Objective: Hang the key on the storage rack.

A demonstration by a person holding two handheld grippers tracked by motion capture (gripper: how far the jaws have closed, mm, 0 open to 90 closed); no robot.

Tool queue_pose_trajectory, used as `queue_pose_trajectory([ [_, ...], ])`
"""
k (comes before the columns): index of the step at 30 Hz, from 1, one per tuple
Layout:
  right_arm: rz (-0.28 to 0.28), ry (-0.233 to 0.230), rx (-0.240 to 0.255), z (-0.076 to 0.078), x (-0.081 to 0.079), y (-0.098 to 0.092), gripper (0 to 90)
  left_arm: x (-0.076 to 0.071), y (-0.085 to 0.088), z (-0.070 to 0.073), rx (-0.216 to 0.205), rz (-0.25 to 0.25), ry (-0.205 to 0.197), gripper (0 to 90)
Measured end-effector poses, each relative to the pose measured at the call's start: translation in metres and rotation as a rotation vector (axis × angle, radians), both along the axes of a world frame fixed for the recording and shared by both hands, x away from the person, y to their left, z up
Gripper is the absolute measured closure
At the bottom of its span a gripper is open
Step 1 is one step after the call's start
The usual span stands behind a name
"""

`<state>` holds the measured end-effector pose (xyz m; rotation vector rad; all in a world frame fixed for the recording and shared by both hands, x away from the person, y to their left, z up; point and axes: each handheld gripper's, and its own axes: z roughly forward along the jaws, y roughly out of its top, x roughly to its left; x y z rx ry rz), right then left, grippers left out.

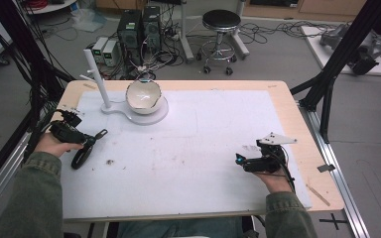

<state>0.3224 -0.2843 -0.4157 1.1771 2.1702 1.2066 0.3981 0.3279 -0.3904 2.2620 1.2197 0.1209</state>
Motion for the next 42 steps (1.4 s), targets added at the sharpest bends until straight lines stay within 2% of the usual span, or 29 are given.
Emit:
queue_pose_trajectory([
  [4, -0.002, -0.002, 0.0, 0.001, 0.0, -0.001, 0.6, 0.0, 0.003, 0.004, 0.007, 0.006, -0.009, 82.3],
  [6, 0.001, -0.003, -0.003, 0.0, 0.0, -0.001, 0.6, -0.001, 0.005, 0.009, -0.011, -0.001, -0.015, 82.3],
  [11, -0.005, -0.012, -0.003, 0.001, -0.001, -0.001, 0.6, -0.003, 0.006, 0.017, -0.015, -0.02, -0.025, 82.3],
  [15, 0.003, -0.008, -0.003, 0.0, 0.0, -0.001, 0.6, -0.003, 0.009, 0.033, -0.006, -0.021, -0.044, 82.2],
  [18, 0.006, -0.005, -0.005, 0.0, 0.0, 0.0, 0.6, -0.002, 0.009, 0.039, -0.001, -0.018, -0.048, 82.2],
  [19, 0.008, -0.004, -0.005, 0.0, 0.0, 0.0, 0.6, -0.001, 0.01, 0.046, -0.003, -0.02, -0.059, 82.2],
  [20, 0.007, -0.004, -0.005, 0.0, 0.0, 0.0, 0.6, -0.001, 0.01, 0.046, -0.003, -0.02, -0.059, 82.1],
  [22, 0.008, -0.004, -0.001, -0.001, 0.0, -0.001, 0.6, 0.002, 0.011, 0.056, -0.006, -0.032, -0.069, 82.1],
  [26, 0.006, 0.002, -0.003, -0.001, 0.0, -0.002, 0.6, 0.006, 0.012, 0.066, 0.006, -0.03, -0.086, 82.2],
  [28, 0.005, 0.003, -0.002, -0.001, 0.0, -0.002, 0.6, 0.007, 0.013, 0.072, -0.001, -0.023, -0.098, 82.2],
  [30, 0.002, 0.007, 0.001, -0.001, 0.0, -0.002, 0.6, 0.009, 0.013, 0.082, 0.008, -0.037, -0.112, 82.1],
  [32, 0.003, 0.003, -0.001, -0.001, 0.0, -0.002, 0.6, 0.009, 0.012, 0.085, 0.007, -0.044, -0.122, 82.2],
  [34, 0.003, 0.002, -0.003, -0.001, 0.0, -0.002, 0.6, 0.009, 0.008, 0.095, 0.012, -0.076, -0.142, 82.1],
  [35, 0.003, 0.006, -0.002, -0.001, 0.0, -0.002, 0.6, 0.009, 0.008, 0.095, 0.012, -0.076, -0.142, 82.1],
  [36, 0.008, 0.002, -0.005, -0.001, 0.0, -0.002, 0.6, 0.01, 0.006, 0.101, 0.026, -0.087, -0.152, 82.1],
  [42, 0.002, 0.002, -0.005, -0.001, 0.0, -0.002, 0.6, 0.014, 0.006, 0.113, 0.048, -0.085, -0.17, 82.2],
])
